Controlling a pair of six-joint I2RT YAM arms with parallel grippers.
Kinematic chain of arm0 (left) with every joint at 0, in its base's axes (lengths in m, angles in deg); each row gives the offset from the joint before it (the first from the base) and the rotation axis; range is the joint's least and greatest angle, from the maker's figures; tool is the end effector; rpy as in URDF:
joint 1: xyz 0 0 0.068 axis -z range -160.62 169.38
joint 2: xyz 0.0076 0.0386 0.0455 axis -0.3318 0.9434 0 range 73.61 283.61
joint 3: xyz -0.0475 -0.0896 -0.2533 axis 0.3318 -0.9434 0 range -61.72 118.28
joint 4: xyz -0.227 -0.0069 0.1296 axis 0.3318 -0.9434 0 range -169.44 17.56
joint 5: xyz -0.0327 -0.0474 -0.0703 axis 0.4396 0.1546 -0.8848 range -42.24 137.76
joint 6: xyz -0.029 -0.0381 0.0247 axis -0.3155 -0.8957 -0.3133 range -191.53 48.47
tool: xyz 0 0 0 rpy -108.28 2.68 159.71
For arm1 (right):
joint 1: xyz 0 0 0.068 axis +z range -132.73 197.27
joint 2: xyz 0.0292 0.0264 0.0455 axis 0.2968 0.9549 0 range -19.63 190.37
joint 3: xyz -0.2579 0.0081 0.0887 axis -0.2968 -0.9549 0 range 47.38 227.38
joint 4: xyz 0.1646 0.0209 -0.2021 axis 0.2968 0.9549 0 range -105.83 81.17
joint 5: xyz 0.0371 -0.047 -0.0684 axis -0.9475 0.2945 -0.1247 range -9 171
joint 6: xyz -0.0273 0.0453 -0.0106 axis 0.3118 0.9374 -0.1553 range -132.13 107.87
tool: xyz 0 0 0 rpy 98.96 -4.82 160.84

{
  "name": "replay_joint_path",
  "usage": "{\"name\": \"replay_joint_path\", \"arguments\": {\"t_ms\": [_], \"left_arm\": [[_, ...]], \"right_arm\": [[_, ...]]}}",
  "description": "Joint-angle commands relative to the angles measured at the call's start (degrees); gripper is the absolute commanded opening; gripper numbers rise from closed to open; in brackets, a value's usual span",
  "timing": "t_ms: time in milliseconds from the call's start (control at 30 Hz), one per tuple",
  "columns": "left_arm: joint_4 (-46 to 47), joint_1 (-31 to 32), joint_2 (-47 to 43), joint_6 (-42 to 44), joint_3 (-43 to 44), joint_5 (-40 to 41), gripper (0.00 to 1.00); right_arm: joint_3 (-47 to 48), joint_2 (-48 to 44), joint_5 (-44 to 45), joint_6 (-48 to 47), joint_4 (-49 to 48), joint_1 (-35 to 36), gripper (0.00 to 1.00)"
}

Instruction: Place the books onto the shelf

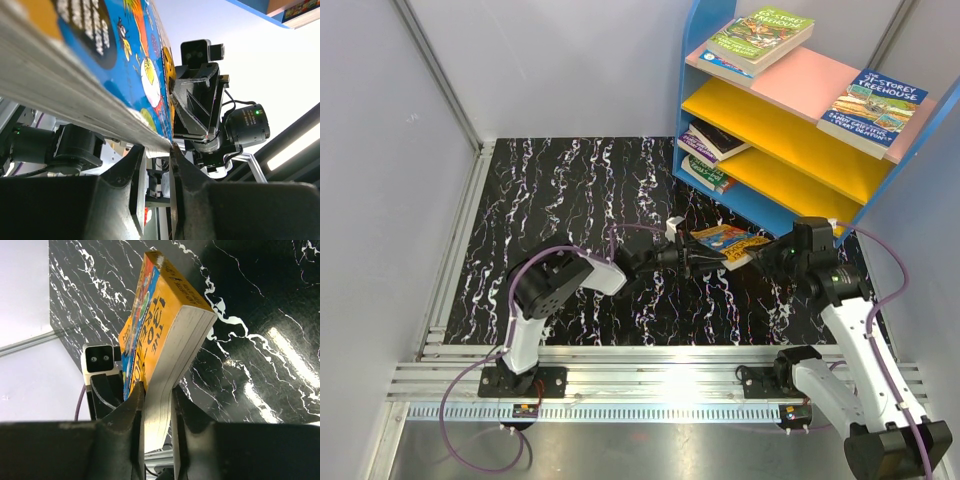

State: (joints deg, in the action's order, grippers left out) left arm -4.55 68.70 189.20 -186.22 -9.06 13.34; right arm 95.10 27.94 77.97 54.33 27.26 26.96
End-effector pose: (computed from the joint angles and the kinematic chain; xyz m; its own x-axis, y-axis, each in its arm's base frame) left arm 0.2467 -0.3178 0.1697 -0.9254 -0.0731 0.3718 -0.3635 -0.1059 -0.9256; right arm 0.1642 0.0300 0.2944 -0.4572 0.8507 -0.2594 0.5332 0.4957 0.6856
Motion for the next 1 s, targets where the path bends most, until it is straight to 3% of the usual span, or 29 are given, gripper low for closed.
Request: {"name": "replay_joint_path", "arguments": {"t_ms": [0, 133, 233, 267, 300, 433, 533, 600, 633, 667, 767, 833, 967], "left_arm": [[26.3, 0.6, -4.9, -1.6, -0.4, 2.4, 0.0], [27.5, 1.2, -7.1, -2.8, -0.7, 2.2, 0.0], [27.5, 1.3, -10.4, -2.4, -1.8, 0.6, 0.22], [27.4, 1.3, -13.3, -1.9, -2.8, 0.7, 0.42], [26.3, 1.1, -15.2, -1.3, -5.2, 0.7, 0.98], [19.0, 1.0, -29.8, 4.4, -12.1, -1.9, 0.99], [4.1, 0.7, -43.1, 13.7, -16.1, -5.3, 0.99], [-15.5, 0.4, -50.1, 20.4, -15.8, -6.5, 0.99], [-23.4, 0.3, -56.4, 28.6, -15.1, -6.8, 0.99], [-39.9, 0.3, -59.0, 33.2, -12.3, -6.5, 0.99], [-57.0, 0.3, -65.4, 44.4, -9.6, -5.7, 0.99], [-58.1, 0.1, -67.0, 44.4, -10.4, -7.3, 0.99], [-59.1, 0.2, -69.1, 43.1, -12.3, -9.1, 0.99]], "right_arm": [[1.0, -2.1, 2.1, -1.0, 1.4, 0.4, 0.02], [1.8, -4.8, 2.5, -0.3, 2.8, 0.3, 0.0], [4.7, -5.7, 1.1, 0.2, 3.0, 0.3, 0.0], [7.1, -5.8, 0.6, 0.1, 3.1, 0.4, 0.0], [8.4, -6.0, -0.2, 0.1, 3.1, 0.4, 0.0], [17.7, -5.7, -3.1, -1.1, 2.7, 0.4, 0.0], [29.8, -1.2, -6.4, -5.0, 4.5, 0.3, 0.0], [40.2, 3.3, -8.7, -8.3, 6.5, 0.4, 0.0], [43.7, 4.8, -9.1, -8.7, 7.0, 0.4, 0.0], [50.6, 6.4, -10.7, -9.5, 7.4, 0.4, 0.0], [63.6, 12.2, -10.3, -9.1, 8.4, 0.4, 0.0], [69.5, 15.9, -7.4, -8.6, 9.0, 0.3, 0.0], [83.2, 20.4, 7.1, -9.5, 9.6, 0.4, 0.0]]}}
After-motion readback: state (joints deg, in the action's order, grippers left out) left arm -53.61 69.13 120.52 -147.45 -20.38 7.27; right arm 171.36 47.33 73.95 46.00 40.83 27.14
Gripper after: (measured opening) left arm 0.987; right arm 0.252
